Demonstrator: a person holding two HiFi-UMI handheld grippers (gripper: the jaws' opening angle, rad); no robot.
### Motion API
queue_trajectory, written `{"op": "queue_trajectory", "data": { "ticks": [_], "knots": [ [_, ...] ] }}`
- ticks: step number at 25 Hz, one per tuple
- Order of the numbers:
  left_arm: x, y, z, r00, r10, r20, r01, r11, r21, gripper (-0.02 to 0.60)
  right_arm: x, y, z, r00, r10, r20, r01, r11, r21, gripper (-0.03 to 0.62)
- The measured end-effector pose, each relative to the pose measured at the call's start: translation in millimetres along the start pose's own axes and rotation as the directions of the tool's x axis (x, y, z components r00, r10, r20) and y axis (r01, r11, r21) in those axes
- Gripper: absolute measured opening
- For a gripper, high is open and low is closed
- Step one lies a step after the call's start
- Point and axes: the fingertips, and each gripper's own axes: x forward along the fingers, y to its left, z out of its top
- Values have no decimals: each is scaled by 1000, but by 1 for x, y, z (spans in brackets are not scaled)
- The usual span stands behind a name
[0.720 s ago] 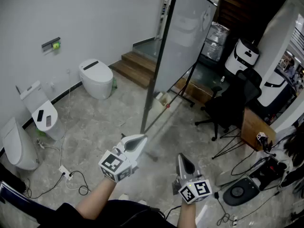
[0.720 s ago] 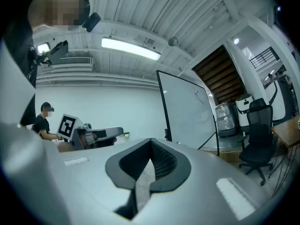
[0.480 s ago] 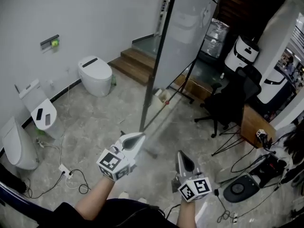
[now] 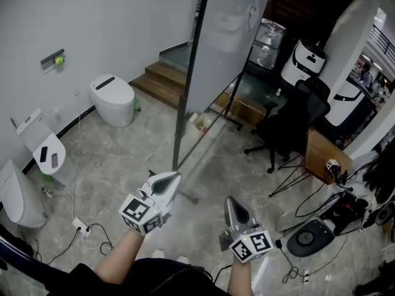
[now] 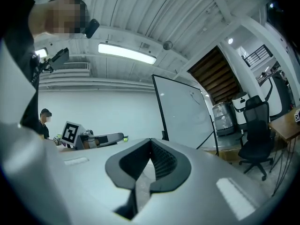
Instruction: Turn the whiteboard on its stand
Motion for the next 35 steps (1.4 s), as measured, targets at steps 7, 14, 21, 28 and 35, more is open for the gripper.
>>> {"op": "queue_trajectory", "data": {
  "ticks": [7, 14, 21, 28, 35],
  "knots": [
    [1, -1, -3, 1000, 18, 1, -18, 1000, -1, 2, -6, -9, 1, 1000, -11, 8, 11, 1000, 7, 9],
    [10, -7, -3, 1000, 18, -16, -18, 1000, 4, 2, -13, -22, 0, 999, -32, 8, 32, 999, 15, 9],
    [16, -16, -12, 1000, 28, -10, -28, 1000, -8, 2, -30, -36, 1, 999, -35, 13, 35, 999, 24, 9],
    [21, -27, -17, 999, 46, -28, -45, 999, 8, 2, -46, -50, -1, 999, -32, 2, 32, 999, 28, 9],
    [30, -27, -26, 997, 76, -21, -75, 997, 10, 2, -45, -62, -4, 1000, -1, -3, 1, 999, 50, 9]
  ]
}}
